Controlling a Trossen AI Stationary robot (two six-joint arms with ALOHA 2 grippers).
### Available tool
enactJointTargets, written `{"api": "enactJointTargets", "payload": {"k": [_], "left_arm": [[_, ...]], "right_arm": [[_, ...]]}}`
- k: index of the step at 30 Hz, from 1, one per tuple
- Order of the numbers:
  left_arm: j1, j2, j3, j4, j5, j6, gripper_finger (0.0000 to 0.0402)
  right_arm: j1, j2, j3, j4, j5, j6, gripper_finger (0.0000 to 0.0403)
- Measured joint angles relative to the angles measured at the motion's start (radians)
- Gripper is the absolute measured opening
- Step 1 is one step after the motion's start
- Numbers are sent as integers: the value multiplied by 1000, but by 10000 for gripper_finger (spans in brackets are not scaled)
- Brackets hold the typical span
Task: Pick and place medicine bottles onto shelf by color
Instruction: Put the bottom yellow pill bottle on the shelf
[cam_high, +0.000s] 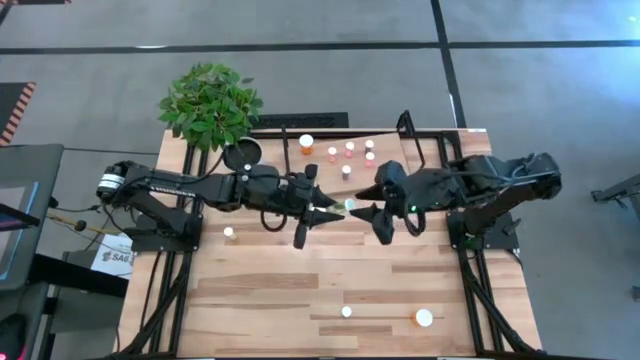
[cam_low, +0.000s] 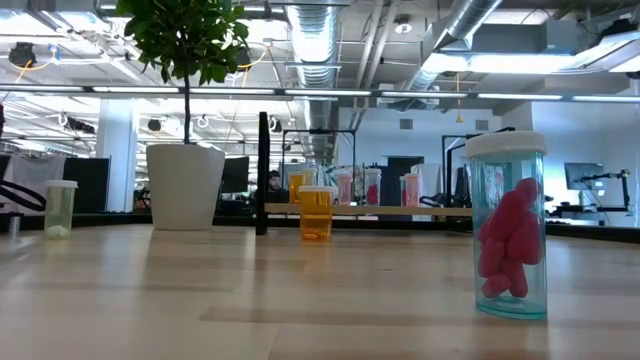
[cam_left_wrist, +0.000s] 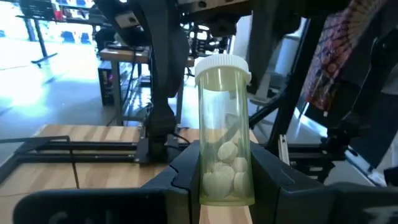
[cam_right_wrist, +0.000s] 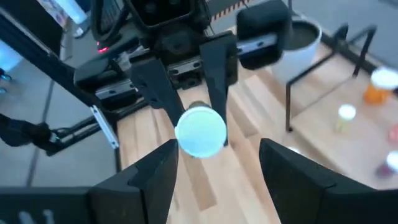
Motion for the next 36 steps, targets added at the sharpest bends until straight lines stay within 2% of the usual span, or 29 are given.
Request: {"api": "enactJointTargets", "payload": {"k": [3,10,28,36], "left_arm": [[0,3,0,0,2,15,71],[9,3,0,-1,11,22,71],[17,3,0,-10,14,25,71],[18,4,0,-11,10,24,71]], "right_arm": [[0,8,-2,25,16,-86,248],[-33,45,1,111,19,-174,248],[-40,64,-1,63,-26,-152,246],[-40,64,-1,32,-37,-110,188]]}}
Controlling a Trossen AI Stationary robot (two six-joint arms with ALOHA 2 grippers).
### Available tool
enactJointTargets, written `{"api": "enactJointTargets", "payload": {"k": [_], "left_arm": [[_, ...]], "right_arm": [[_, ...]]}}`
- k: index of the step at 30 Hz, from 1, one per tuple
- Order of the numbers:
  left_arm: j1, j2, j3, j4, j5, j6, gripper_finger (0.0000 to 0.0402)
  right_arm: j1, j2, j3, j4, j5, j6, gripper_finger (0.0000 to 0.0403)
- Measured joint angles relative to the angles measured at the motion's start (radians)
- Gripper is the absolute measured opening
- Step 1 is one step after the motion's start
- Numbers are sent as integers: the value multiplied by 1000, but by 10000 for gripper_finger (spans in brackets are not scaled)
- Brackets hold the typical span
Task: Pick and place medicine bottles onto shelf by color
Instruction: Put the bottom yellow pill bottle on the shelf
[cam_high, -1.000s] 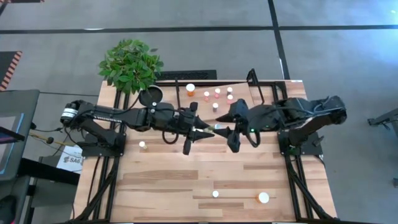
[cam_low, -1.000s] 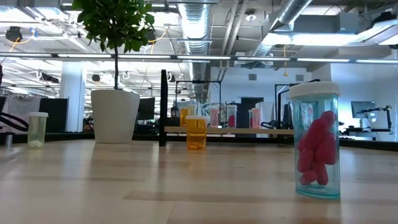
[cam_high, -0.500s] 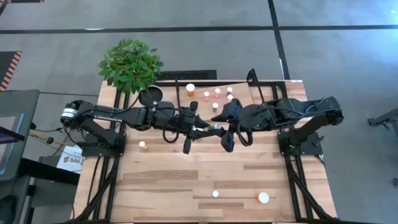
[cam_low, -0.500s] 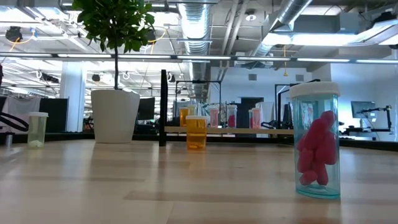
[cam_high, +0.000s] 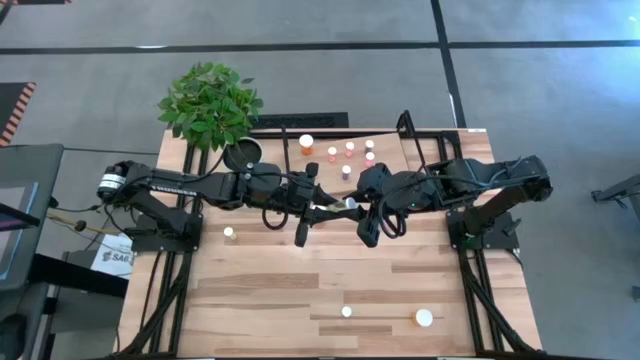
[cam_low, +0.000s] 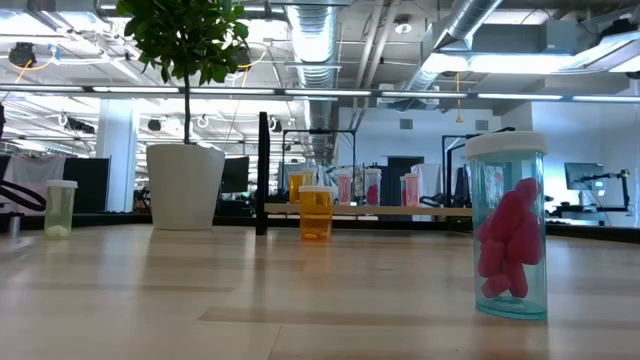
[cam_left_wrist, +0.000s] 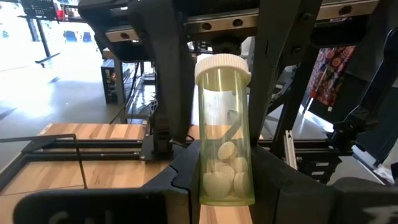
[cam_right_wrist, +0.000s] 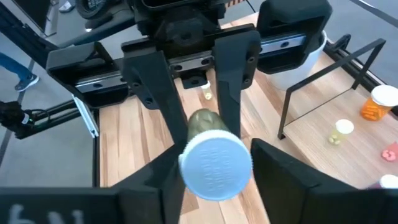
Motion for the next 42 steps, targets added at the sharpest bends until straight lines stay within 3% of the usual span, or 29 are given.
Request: {"api": "enactJointTargets", "payload": {"k": [5,9,21,26,38,42], "left_arm": [[1,0,0,-1,-6,-5,71],[0,0,0,-2,-1,-5,71],[-1,0,0,-13,4,10,71],[-1,0,0,-13,4,10,71],[0,0,0,-13,0,11,71],[0,0,0,-13,0,11,71]], "right_arm": [[0,0,0,2,-2,7,145],[0,0,0,22,-3,7,133],[-1,-1,0,48,-2,17,205],[-1,-1,0,37,-24,27,209],[-1,-1,0,20,-27,44,119],[-1,-1,0,21,-29,44,113]]}}
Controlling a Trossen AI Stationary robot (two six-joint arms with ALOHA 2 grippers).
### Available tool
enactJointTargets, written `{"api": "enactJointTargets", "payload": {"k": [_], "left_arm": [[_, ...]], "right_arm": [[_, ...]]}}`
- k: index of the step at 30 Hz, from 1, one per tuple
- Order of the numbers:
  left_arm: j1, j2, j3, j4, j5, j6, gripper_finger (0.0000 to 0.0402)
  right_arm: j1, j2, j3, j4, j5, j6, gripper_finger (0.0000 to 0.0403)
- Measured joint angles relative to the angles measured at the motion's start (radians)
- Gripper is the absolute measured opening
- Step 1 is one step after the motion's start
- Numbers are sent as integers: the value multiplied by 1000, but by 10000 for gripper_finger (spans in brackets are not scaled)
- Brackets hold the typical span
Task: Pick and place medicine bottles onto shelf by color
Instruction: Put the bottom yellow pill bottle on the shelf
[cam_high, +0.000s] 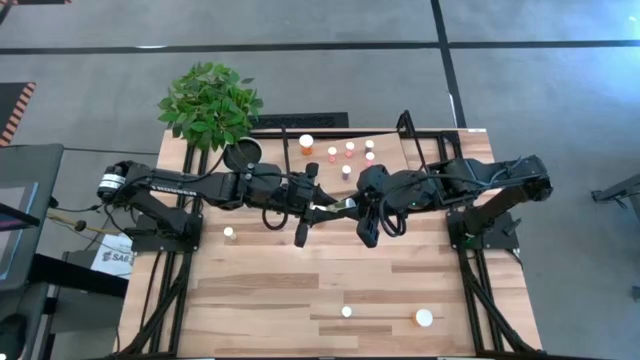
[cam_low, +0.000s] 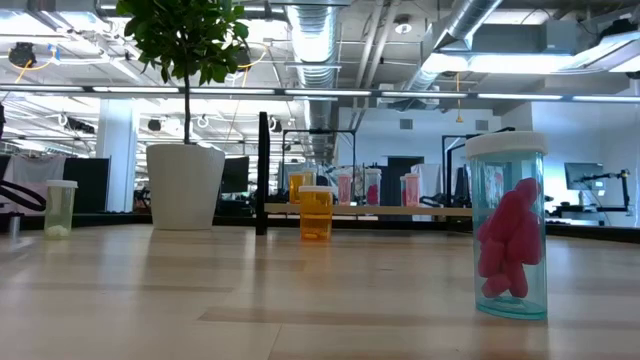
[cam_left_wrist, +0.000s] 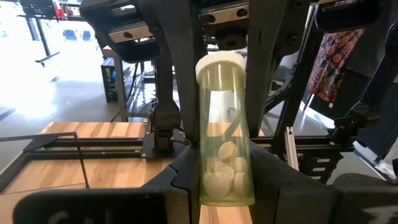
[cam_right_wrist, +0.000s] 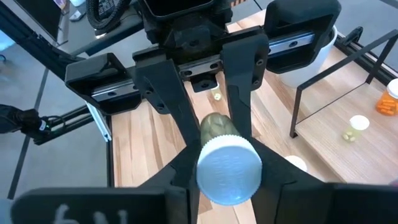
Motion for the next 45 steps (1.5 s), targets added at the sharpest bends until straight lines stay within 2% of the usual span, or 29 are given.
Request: {"api": "enactJointTargets", "payload": {"k": [5,15,20,34,39,45], "left_arm": [[0,0,0,-1,-26,1,93],[0,0,0,-43,-39,15,223],[0,0,0,-79,-89,16,262],[0,0,0,-187,-150,-10,267],[0,0,0,-196,-157,-20,267],[4,-1,0,-220,-158,-21,267]], "right_arm": [[0,0,0,0,0,0,134],[-3,-13,0,-41,0,31,121],[-6,-39,1,-137,1,93,132],[-82,-52,0,-587,1,270,134],[-154,-26,-2,-636,2,248,137],[-247,6,-65,-637,3,113,138]]}}
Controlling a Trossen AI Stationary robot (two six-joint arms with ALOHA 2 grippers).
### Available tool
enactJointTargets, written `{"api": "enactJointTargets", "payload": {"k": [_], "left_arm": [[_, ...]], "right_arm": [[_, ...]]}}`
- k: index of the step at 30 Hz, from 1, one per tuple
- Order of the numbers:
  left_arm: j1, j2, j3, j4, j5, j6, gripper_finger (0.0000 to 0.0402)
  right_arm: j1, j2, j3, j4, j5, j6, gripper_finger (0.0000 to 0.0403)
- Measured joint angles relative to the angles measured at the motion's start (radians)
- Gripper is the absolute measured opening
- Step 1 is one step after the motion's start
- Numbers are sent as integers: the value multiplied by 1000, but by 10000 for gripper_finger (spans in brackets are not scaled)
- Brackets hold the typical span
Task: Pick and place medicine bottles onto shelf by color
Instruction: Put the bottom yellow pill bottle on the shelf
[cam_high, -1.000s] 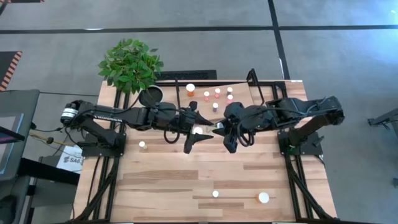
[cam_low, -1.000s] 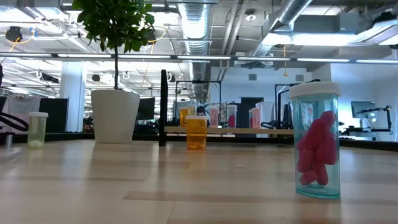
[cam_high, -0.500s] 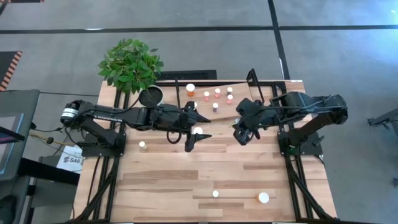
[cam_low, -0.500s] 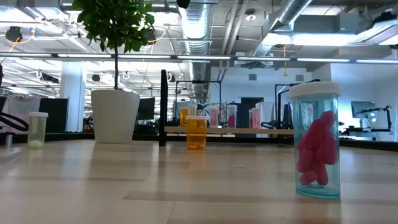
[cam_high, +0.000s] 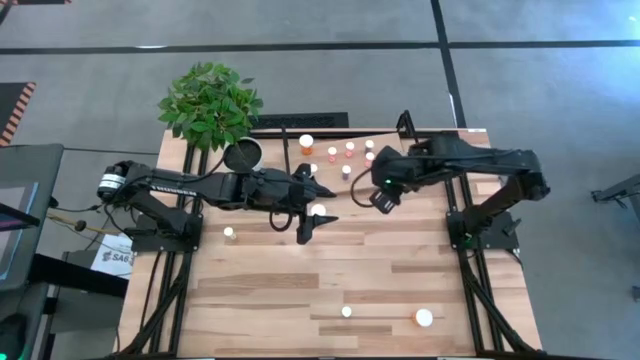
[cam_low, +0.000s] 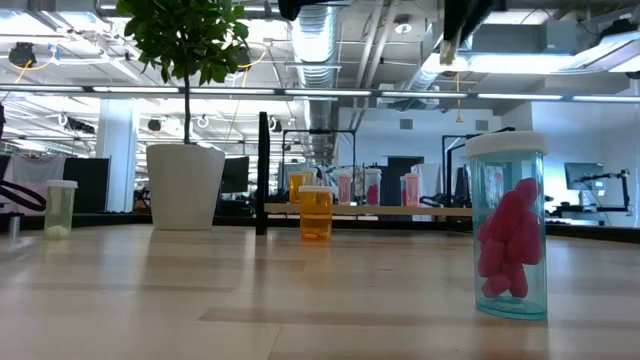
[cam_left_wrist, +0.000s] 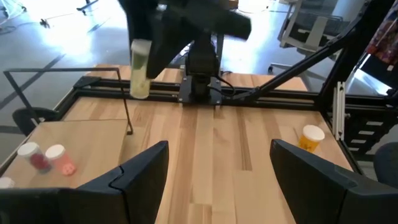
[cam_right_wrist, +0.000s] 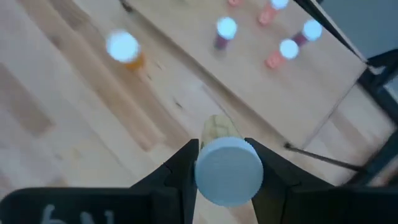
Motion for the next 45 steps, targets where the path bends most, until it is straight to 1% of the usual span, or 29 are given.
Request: {"api": "enactJointTargets", "payload": {"k": [6,12,14,16,20,27,31,35,40,45], "left_arm": [[24,-11,0,-37,-1,-25,267],[46,-17,0,-66,0,-35,267],[54,-17,0,-75,0,-35,267],[62,-17,0,-79,0,-35,267],[84,-17,0,-99,0,-36,267],[117,-17,0,-125,0,-47,267],[128,-17,0,-124,0,-47,267],[135,-17,0,-124,0,-50,267],[135,-17,0,-121,0,-51,267],[135,-17,0,-121,0,-58,267]], "right_arm": [[-95,20,-81,40,-1,-136,138],[-210,15,-172,102,-8,-219,138],[-248,12,-202,136,-31,-238,138],[-282,14,-232,189,-82,-255,138],[-327,12,-289,297,-108,-290,138],[-371,15,-394,387,-127,-290,138],[-376,14,-453,450,-130,-273,138],[-376,13,-483,499,-131,-250,138],[-376,16,-517,551,-131,-163,138],[-376,72,-526,560,-130,-87,131]]}}
